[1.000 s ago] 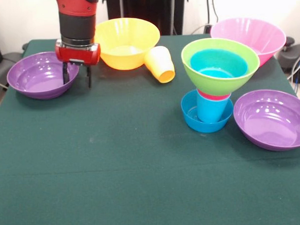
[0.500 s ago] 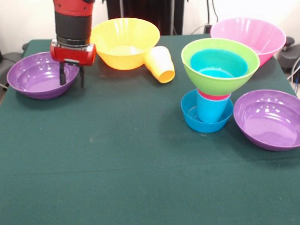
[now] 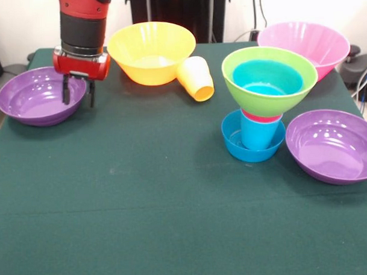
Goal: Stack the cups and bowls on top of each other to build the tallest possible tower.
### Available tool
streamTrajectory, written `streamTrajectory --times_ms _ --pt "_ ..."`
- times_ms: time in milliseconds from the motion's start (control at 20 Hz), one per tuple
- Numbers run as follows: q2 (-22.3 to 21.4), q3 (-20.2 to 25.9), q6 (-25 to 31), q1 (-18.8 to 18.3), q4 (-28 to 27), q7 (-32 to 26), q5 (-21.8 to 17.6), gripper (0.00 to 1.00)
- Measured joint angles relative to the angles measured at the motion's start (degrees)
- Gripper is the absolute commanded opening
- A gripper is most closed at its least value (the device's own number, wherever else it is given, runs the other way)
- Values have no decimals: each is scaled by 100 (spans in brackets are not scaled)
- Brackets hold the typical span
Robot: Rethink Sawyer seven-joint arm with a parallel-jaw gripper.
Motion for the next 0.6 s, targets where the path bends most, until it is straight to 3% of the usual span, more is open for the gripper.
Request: streamTrajectory --times_ms 600 --pt "116 -52 0 11 -37 0 0 100"
